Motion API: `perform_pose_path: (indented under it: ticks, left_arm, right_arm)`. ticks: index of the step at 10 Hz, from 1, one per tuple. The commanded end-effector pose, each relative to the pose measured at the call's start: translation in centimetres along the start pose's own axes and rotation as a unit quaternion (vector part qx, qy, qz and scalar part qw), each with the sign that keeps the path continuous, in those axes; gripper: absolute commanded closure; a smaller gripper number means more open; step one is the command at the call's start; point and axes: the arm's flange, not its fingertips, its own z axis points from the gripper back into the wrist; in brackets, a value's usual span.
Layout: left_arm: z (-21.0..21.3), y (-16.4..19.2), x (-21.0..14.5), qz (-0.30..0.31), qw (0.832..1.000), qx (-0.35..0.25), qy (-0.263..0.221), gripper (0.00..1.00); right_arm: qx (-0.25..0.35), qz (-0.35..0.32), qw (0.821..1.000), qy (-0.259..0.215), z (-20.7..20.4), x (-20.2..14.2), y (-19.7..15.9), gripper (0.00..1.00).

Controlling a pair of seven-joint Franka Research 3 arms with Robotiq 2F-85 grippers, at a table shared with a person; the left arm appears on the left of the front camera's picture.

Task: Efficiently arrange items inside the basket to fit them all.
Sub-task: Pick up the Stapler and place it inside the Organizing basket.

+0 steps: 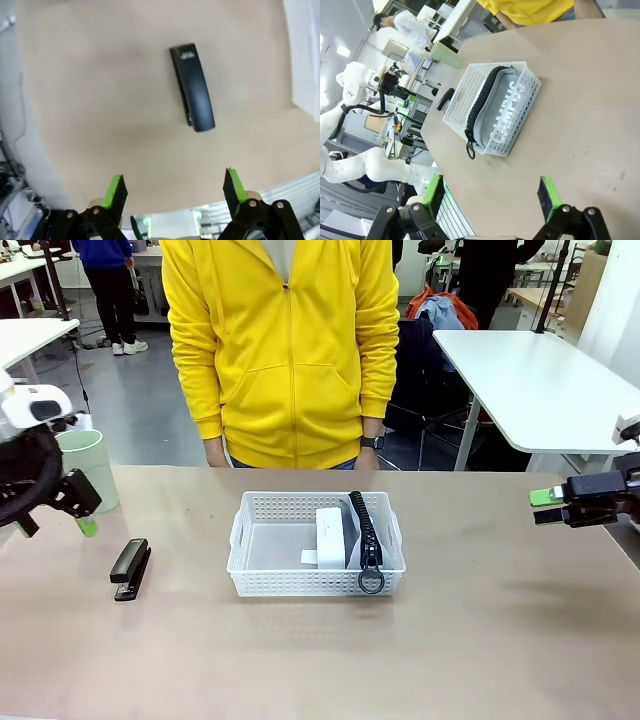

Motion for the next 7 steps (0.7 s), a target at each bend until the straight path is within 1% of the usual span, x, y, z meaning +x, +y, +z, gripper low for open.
perform_pose_path:
  ticks: [1, 2, 4, 5, 7]
  left_arm:
    - [-0.1, -2.1, 1.6, 0.025, 0.997, -0.03, -0.059, 0.0]
    - [0.0, 0.0, 0.0, 0.0, 1.0, 0.0, 0.0, 0.0]
    - [0.0, 0.0, 0.0, 0.0, 1.0, 0.0, 0.0, 0.0]
    - [-0.2, -1.3, 0.7, 0.003, 1.0, -0.004, -0.015, 0.0]
    - [-0.9, -1.4, 0.7, 0.039, 0.998, -0.049, -0.014, 0.0]
  right_arm:
    - [-0.003, -0.008, 1.0, 0.002, 0.1, 0.0, 0.3, 0.0]
    - [-0.003, -0.008, 1.0, 0.002, 0.1, 0.0, 0.3, 0.0]
    - [-0.003, -0.008, 1.0, 0.002, 0.1, 0.0, 0.3, 0.0]
    - [-0.003, -0.008, 1.0, 0.002, 0.1, 0.0, 0.3, 0.0]
    - [-0.003, -0.008, 1.0, 0.002, 0.1, 0.0, 0.3, 0.0]
